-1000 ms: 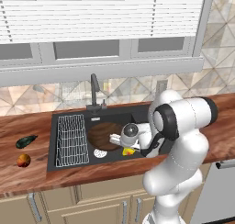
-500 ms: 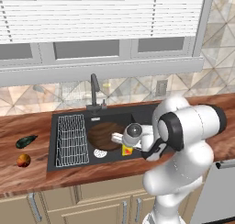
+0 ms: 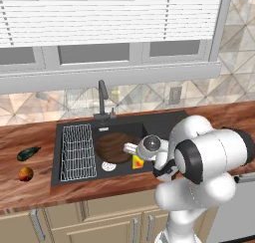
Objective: Remove the eggplant and peach from the sink. Then move the bowl and cup from the counter to the sink for washing.
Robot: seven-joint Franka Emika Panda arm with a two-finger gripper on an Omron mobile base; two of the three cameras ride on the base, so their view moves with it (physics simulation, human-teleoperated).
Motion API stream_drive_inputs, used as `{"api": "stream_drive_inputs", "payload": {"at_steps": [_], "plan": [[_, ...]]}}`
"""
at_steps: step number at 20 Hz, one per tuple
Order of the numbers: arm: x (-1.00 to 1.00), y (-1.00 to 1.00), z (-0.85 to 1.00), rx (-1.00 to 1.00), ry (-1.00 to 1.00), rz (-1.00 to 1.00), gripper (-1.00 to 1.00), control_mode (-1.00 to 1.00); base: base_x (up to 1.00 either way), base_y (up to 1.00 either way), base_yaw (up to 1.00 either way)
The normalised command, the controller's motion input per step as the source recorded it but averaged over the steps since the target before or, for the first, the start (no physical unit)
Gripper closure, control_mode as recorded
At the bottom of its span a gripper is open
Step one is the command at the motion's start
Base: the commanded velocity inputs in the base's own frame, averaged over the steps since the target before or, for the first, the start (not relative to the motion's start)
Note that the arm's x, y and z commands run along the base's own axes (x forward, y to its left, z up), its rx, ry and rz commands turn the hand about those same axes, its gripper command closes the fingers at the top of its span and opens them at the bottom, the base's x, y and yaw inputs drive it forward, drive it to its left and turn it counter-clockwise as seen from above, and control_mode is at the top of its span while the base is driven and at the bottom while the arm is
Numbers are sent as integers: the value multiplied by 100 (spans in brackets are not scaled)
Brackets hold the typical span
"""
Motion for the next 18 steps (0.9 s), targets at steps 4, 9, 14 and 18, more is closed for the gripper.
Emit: {"api": "stream_drive_inputs", "payload": {"at_steps": [4,9,14,18], "plan": [[-7,0,43,0,-1,0,-100,-100,0,0,0],[-8,0,51,0,-1,0,-100,-100,0,0,0],[-6,1,58,0,0,0,-100,-100,0,0,0],[-19,0,46,0,5,0,-100,-100,0,0,0]]}}
